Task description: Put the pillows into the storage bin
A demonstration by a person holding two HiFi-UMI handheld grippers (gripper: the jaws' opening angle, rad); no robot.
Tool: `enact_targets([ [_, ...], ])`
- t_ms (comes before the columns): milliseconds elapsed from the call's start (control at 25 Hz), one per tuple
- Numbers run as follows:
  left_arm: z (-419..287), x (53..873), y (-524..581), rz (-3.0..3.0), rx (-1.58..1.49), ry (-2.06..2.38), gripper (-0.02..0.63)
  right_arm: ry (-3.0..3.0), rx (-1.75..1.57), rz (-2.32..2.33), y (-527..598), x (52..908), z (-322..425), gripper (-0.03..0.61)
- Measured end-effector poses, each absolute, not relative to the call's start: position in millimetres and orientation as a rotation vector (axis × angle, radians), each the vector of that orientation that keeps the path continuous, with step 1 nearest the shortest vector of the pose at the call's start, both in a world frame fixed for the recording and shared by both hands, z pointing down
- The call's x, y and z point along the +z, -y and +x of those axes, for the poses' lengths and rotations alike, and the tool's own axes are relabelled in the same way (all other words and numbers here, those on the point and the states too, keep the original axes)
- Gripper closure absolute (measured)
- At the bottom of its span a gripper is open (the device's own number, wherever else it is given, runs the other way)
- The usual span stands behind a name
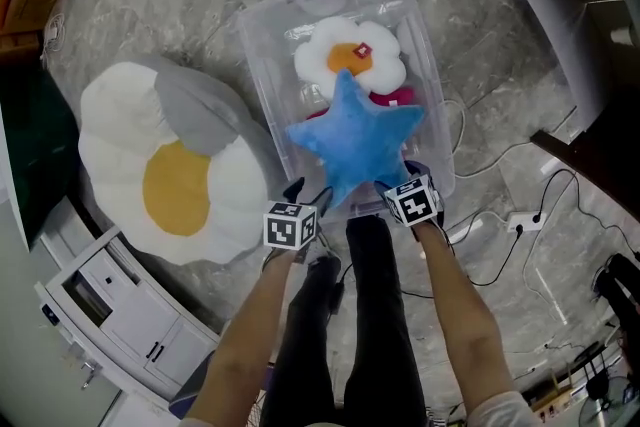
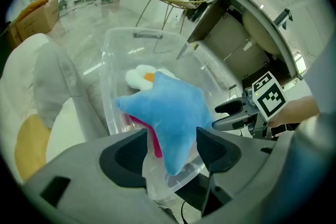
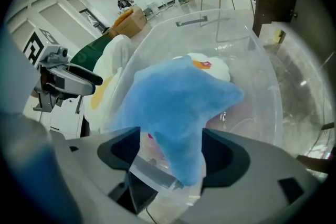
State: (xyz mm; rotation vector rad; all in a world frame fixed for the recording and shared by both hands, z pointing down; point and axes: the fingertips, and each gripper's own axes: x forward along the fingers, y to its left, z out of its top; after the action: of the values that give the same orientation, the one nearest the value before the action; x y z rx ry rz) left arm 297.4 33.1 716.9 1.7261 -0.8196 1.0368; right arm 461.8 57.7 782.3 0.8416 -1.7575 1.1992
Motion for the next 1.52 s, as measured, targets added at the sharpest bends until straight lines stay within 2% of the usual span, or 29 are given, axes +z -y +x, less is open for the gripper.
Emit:
enact_targets([
  [240, 285.8, 704.5, -57.6, 1.763, 1.006, 0.794, 0.334, 1.772, 1.155, 0.896, -75.4, 761.4, 447.4, 0.218],
  [440, 274.5, 657.6, -49.4, 1.866, 0.859, 0.798, 0.334, 1.822, 1.151, 0.984, -93.0, 717.1, 424.4, 0.218],
  [1120, 215.8, 378.8, -85.2, 2.289, 0.618, 0.684, 0.334, 1.987, 1.115, 1.330, -138.4, 426.8, 362.0, 0.218],
  [1520, 144.1, 289.7, -148.3, 2.278, 0.577, 0.744, 0.334, 2.127, 0.988, 1.354, -154.6, 309.7, 294.0, 0.218],
])
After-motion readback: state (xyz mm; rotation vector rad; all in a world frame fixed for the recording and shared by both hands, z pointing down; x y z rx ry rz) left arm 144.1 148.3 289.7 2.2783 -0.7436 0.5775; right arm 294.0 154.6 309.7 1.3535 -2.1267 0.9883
